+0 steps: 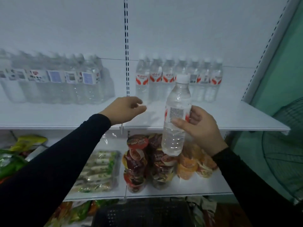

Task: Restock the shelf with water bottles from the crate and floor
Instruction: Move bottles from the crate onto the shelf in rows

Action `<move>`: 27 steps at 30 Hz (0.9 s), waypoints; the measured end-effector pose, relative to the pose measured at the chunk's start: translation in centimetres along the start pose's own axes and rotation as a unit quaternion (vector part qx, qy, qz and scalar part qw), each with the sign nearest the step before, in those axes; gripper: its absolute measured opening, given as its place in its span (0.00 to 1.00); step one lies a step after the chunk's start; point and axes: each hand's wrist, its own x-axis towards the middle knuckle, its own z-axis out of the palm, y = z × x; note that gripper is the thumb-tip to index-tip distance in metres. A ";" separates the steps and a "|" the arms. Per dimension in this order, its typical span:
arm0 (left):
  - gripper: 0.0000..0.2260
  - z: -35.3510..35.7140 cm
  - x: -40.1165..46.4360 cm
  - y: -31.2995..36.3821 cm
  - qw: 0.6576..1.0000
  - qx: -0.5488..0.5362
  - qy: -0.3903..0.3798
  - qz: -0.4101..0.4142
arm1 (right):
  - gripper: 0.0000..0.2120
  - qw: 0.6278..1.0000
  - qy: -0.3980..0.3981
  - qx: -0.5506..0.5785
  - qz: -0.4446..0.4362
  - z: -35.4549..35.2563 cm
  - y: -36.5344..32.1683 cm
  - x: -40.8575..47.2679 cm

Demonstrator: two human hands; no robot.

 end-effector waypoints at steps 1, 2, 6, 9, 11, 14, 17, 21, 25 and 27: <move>0.24 -0.1 0.3 -1.8 0.998 0.051 0.005 -0.031 | 0.19 1.000 0.017 -0.002 -0.008 0.0 -0.5 0.8; 0.26 -0.1 0.4 -3.7 0.994 0.085 -0.002 -0.068 | 0.18 0.999 0.036 -0.011 -0.014 0.0 -0.9 1.7; 0.29 -0.2 0.3 -9.7 0.969 0.184 -0.050 -0.157 | 0.23 0.994 0.097 -0.049 -0.018 0.9 -1.4 4.9; 0.29 -0.1 0.0 -11.2 0.967 0.211 -0.048 -0.133 | 0.24 0.991 0.121 -0.058 -0.005 2.2 -0.6 7.0; 0.35 -0.3 -0.1 -11.5 0.967 0.214 -0.057 -0.125 | 0.23 0.989 0.132 -0.070 0.003 3.1 0.1 8.2; 0.46 -0.8 0.0 -11.7 0.968 0.215 -0.066 -0.113 | 0.20 0.984 0.146 -0.106 0.004 4.5 1.2 9.5; 0.46 -0.6 0.2 -12.0 0.967 0.234 -0.040 -0.094 | 0.21 0.977 0.169 -0.130 0.010 5.3 2.2 10.9; 0.42 -0.1 0.4 -12.7 0.965 0.249 -0.005 -0.080 | 0.32 0.970 0.198 -0.137 0.020 5.5 3.7 12.1; 0.40 0.2 0.4 -13.3 0.965 0.254 0.006 -0.071 | 0.33 0.984 0.121 -0.126 0.032 5.1 5.1 10.7; 0.40 0.3 0.5 -13.5 0.963 0.261 0.005 -0.068 | 0.33 0.990 0.058 -0.120 0.049 4.9 5.8 9.7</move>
